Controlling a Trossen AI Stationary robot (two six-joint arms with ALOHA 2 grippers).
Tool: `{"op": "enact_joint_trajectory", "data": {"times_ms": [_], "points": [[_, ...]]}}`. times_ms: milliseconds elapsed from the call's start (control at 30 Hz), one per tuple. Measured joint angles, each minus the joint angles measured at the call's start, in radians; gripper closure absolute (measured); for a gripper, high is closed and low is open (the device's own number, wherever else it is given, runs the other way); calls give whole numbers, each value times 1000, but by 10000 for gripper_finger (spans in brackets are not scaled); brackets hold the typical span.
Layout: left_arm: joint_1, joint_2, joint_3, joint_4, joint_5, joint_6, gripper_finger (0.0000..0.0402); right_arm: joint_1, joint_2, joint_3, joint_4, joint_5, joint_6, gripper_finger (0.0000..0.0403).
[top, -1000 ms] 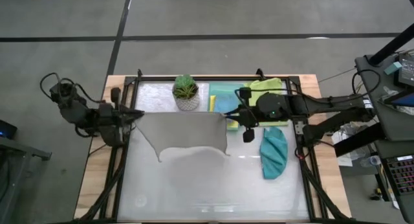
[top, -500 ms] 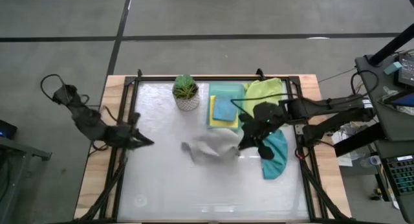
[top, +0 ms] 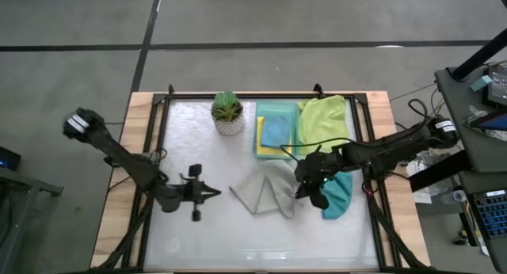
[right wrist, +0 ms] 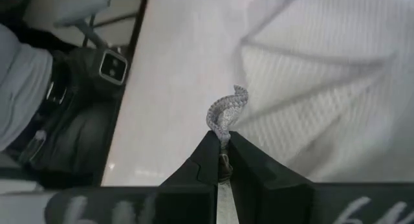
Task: Fold microfiber towels
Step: Fold the gray microfiber cloth
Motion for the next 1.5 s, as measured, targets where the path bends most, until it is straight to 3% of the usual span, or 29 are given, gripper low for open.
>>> {"op": "enact_joint_trajectory", "data": {"times_ms": [100, 267, 400, 567, 833, 1000, 1233, 1500], "points": [[41, 106, 3, 116, 14, -7, 401, -13, 0, -23, 103, 4, -56, 390], [137, 232, 9, 247, 189, -7, 401, -48, 0, -15, 276, 5, -129, 390], [200, 293, 12, 325, 258, 18, 400, -77, 0, -10, 369, 8, -187, 390], [245, 349, 11, 447, 266, 59, 367, -100, -2, -10, 339, -4, -211, 390], [304, 467, 11, 668, 268, 75, 286, -104, -97, -10, 143, -10, -197, 390], [336, 571, 37, 804, 267, 84, 270, -104, -152, -10, 94, -9, -144, 390], [406, 727, 220, 787, 319, 263, 268, -104, -136, -10, 93, -8, -149, 390], [473, 705, 349, 438, 334, 366, 268, -104, -73, -10, 76, -8, -158, 390]]}}
